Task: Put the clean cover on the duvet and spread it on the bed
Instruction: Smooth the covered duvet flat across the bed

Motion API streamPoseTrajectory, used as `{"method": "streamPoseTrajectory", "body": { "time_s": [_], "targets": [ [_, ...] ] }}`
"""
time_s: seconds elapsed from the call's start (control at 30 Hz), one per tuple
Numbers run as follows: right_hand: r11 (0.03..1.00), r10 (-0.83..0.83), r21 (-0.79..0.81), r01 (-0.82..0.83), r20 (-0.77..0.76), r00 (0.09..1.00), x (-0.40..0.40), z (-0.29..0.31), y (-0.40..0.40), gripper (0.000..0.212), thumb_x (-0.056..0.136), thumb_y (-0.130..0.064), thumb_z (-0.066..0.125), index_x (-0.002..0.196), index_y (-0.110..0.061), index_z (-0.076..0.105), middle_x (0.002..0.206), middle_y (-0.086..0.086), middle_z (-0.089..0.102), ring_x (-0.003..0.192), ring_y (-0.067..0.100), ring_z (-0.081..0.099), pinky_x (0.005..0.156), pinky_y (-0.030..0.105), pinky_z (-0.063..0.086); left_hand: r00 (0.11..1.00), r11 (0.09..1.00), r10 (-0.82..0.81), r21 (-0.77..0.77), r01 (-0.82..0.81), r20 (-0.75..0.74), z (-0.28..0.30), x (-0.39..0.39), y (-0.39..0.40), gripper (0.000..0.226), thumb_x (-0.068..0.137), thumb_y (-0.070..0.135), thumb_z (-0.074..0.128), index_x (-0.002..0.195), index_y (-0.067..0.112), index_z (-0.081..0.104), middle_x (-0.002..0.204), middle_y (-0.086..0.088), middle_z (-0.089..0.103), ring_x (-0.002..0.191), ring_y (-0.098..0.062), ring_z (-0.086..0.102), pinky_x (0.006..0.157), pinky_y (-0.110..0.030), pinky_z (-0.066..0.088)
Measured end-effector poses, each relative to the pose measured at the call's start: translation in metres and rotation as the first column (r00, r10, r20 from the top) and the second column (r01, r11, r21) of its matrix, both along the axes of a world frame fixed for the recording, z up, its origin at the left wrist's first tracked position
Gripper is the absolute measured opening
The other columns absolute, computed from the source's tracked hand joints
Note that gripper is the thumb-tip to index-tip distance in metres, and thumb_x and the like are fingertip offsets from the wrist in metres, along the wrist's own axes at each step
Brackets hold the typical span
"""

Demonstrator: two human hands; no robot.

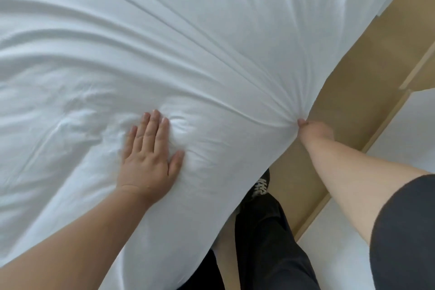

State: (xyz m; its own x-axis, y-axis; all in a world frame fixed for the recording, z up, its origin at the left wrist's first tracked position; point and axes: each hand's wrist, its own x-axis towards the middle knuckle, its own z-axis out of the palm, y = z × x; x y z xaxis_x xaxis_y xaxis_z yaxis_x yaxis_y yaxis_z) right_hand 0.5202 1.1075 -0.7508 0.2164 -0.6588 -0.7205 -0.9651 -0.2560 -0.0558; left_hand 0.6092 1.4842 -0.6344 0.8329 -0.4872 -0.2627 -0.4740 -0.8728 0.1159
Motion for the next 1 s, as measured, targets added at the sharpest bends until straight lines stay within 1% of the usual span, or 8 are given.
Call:
{"method": "streamPoseTrajectory", "body": {
  "time_s": [0.13,0.23,0.37,0.47,0.63,0.8,0.93,1.0],
  "targets": [
    [0.972,-0.234,0.029,0.234,0.010,0.972,0.011,0.007,0.011,0.054,0.102,-0.049,0.046,0.120,-0.002,0.066,0.109,0.021,0.070,0.101,0.038,0.069,0.095,0.047,0.055,1.000,1.000,-0.005,0.014,0.005,-0.022,-0.015,0.007,0.005,0.080,0.097,0.058,0.022,0.159,0.009,0.009,0.165,-0.002,-0.005,0.151,-0.010,-0.022,0.122,-0.033,-0.017],
    [0.941,-0.167,-0.226,0.251,0.332,0.928,0.011,0.050,0.030,0.021,0.094,-0.032,0.052,0.097,-0.015,0.063,0.100,0.011,0.068,0.085,0.034,0.065,0.076,0.044,0.054,1.000,1.000,-0.018,-0.009,0.018,-0.019,-0.020,0.005,0.006,0.078,0.099,0.058,0.022,0.157,0.012,0.000,0.165,-0.002,-0.008,0.152,-0.012,-0.021,0.123,-0.036,-0.016],
    [0.887,0.459,-0.382,-0.258,0.789,0.409,0.057,0.125,0.153,0.017,0.088,-0.023,0.054,0.101,-0.015,0.063,0.103,-0.002,0.062,0.101,0.017,0.055,0.095,0.032,0.043,0.998,0.992,0.009,-0.126,-0.016,-0.056,-0.005,-0.005,0.018,0.072,0.101,0.052,0.028,0.158,0.009,0.017,0.166,-0.004,0.010,0.155,-0.019,0.004,0.125,-0.037,-0.005],
    [0.501,0.671,-0.361,-0.787,0.737,0.089,0.117,0.144,0.252,0.036,0.090,-0.025,0.059,0.125,-0.017,0.065,0.129,-0.001,0.064,0.124,0.018,0.053,0.110,0.034,0.032,0.995,0.980,0.060,-0.184,-0.073,-0.076,0.014,-0.002,0.037,0.065,0.098,0.043,0.033,0.152,0.006,0.039,0.161,-0.009,0.034,0.152,-0.022,0.021,0.125,-0.040,0.008],
    [0.029,0.913,-0.381,-0.924,0.386,-0.130,0.220,0.123,0.261,0.054,0.103,-0.048,0.040,0.155,-0.031,0.037,0.165,-0.005,0.029,0.150,0.018,0.025,0.123,0.037,0.009,0.910,0.909,0.412,-0.045,-0.414,-0.035,0.028,0.046,0.089,0.075,0.090,0.056,0.026,0.150,0.015,0.043,0.164,-0.012,0.027,0.153,-0.029,0.019,0.123,-0.039,0.002],
    [0.213,0.949,-0.484,-0.849,0.310,0.061,0.263,0.118,0.034,0.052,0.102,-0.043,0.051,0.150,-0.023,0.049,0.157,0.011,0.043,0.145,0.028,0.040,0.119,0.040,0.023,0.842,0.841,0.536,0.117,-0.528,-0.058,0.020,0.076,0.087,0.076,0.085,0.076,0.018,0.149,0.036,0.034,0.161,-0.011,0.025,0.150,-0.031,0.017,0.122,-0.047,0.010],
    [0.668,0.678,-0.452,-0.591,0.044,0.734,0.228,0.132,-0.179,0.055,0.100,-0.054,0.037,0.150,-0.032,0.037,0.156,0.010,0.037,0.144,0.033,0.034,0.117,0.054,0.025,0.779,0.765,0.626,0.214,-0.607,-0.027,0.023,0.087,0.053,0.088,0.078,0.085,0.019,0.145,0.032,0.041,0.151,-0.016,0.040,0.140,-0.040,0.034,0.118,-0.052,0.024],
    [0.811,0.450,-0.400,-0.427,-0.038,0.892,0.209,0.145,-0.215,0.054,0.100,-0.048,0.037,0.149,-0.025,0.037,0.152,0.018,0.036,0.139,0.039,0.035,0.115,0.057,0.027,0.771,0.762,0.634,0.218,-0.609,-0.060,0.028,0.099,0.025,0.093,0.075,0.087,0.018,0.147,0.032,0.041,0.153,-0.014,0.038,0.142,-0.040,0.033,0.119,-0.051,0.024]
  ]
}}
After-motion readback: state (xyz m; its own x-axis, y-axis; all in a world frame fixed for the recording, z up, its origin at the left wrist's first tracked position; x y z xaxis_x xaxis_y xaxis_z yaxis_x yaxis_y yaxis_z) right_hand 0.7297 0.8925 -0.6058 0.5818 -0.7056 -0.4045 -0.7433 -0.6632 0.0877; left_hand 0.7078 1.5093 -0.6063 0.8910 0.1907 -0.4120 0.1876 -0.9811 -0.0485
